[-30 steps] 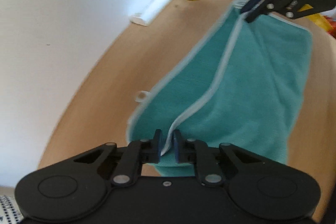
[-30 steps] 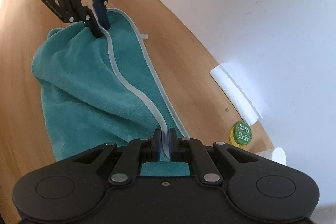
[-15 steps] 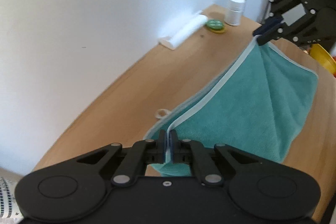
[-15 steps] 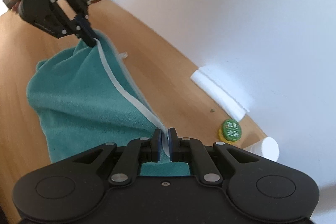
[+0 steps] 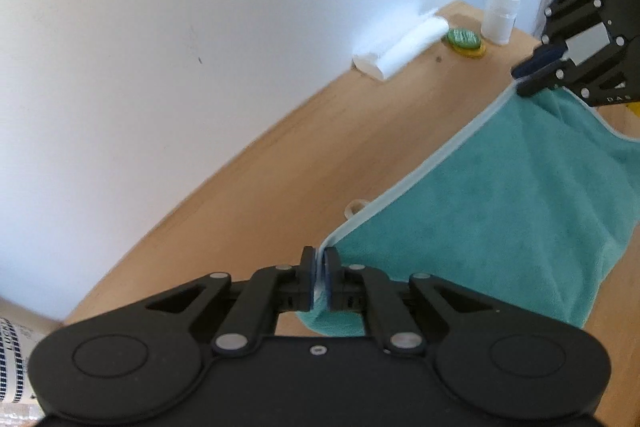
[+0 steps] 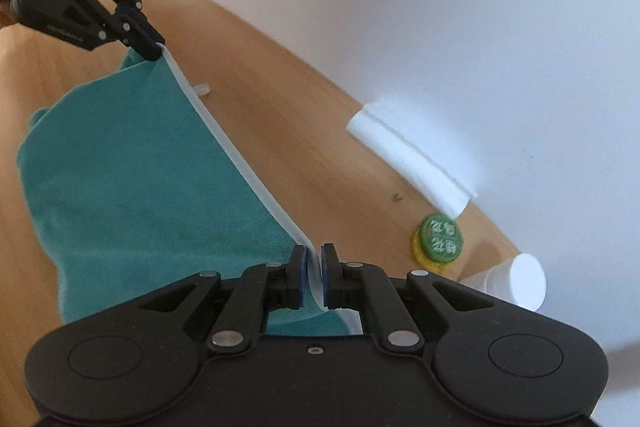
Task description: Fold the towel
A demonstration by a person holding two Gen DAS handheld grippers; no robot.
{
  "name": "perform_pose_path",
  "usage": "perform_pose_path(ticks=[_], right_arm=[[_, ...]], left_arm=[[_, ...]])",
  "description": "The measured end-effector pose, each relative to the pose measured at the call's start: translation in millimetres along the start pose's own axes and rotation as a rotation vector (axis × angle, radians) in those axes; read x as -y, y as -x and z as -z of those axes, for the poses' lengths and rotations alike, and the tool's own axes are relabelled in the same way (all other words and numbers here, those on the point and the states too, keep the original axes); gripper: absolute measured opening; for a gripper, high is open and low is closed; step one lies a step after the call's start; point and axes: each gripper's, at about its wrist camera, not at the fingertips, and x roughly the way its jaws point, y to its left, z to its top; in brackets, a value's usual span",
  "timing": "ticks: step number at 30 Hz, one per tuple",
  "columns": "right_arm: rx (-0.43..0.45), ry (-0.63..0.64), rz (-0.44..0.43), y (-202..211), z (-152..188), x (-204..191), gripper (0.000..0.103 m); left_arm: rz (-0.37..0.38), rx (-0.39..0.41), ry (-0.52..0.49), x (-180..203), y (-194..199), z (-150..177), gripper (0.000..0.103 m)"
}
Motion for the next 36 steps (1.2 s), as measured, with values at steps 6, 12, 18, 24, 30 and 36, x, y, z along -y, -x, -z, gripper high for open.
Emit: perform_pose_path(ticks=[6, 12, 18, 24, 30, 36], right_arm=[[-0.011, 0.034, 0.046, -4, 6, -3, 0.034], [0.039, -0.004, 0.098, 44, 22, 9, 0.039], [0.084, -0.088, 0.119, 45, 38, 19, 0.039], [0.047, -0.077, 0.08, 43, 33, 14, 0.039], [-0.02, -0.111, 0.064, 35, 52, 18, 0.039], [-0.058, -0.101, -0.008, 14, 49, 28, 0.039]], left_arm=[[-0.021, 0.001, 0.106, -18, 10, 3, 0.045], [-0.006, 0.038, 0.236, -40, 52, 22, 0.057], [-0.019, 0.05, 0.259, -34, 69, 34, 0.057], [0.016, -0.022, 0.228, -20, 54, 34, 0.057], [0.053, -0.051, 0.228, -11, 44, 42, 0.057], [0.115, -0.14, 0.261, -6, 22, 44, 0.057]])
